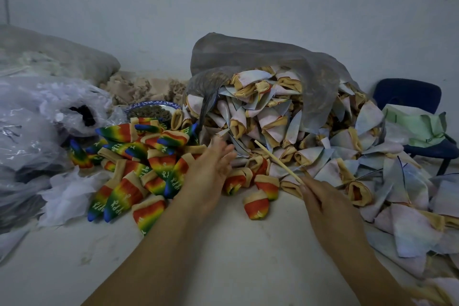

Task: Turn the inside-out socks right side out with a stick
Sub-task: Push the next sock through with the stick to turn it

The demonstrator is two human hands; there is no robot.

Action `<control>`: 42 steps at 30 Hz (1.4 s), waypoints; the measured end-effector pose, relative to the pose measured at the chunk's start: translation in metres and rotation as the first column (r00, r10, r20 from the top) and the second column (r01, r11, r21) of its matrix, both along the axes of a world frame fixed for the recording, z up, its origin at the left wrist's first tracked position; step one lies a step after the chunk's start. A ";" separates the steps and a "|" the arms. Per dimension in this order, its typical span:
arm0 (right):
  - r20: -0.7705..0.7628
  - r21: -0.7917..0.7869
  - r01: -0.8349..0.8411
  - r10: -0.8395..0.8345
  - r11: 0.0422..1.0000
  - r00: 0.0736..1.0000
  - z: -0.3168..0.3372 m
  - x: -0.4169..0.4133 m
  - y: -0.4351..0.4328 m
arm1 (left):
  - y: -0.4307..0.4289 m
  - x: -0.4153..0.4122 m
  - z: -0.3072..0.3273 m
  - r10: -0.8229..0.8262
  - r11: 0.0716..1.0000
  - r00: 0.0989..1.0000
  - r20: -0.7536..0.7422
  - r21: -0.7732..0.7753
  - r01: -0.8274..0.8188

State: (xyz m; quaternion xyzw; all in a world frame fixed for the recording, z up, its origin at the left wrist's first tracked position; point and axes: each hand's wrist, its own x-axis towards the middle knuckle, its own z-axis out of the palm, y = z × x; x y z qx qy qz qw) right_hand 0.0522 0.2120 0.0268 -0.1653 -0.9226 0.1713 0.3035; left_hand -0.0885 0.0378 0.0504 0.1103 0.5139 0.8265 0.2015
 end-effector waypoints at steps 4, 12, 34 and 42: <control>0.014 -0.021 0.012 -0.012 1.000 1.000 -0.002 0.000 -0.001 | 0.010 0.001 -0.019 -0.136 0.734 0.765 -0.629 -0.582 -0.348; 0.047 -0.062 -0.008 0.011 0.998 0.999 -0.006 -0.002 0.001 | 0.010 -0.004 -0.036 -0.396 0.529 0.570 -0.720 -0.686 -0.499; 0.152 0.025 -0.138 0.132 0.990 0.979 0.002 0.000 -0.016 | -0.001 -0.002 -0.007 -0.014 0.964 0.991 0.136 0.264 -0.023; 0.205 0.072 -0.174 0.156 0.982 0.966 0.005 0.001 -0.021 | 0.001 0.001 -0.014 -0.091 0.994 0.990 -0.110 0.058 0.097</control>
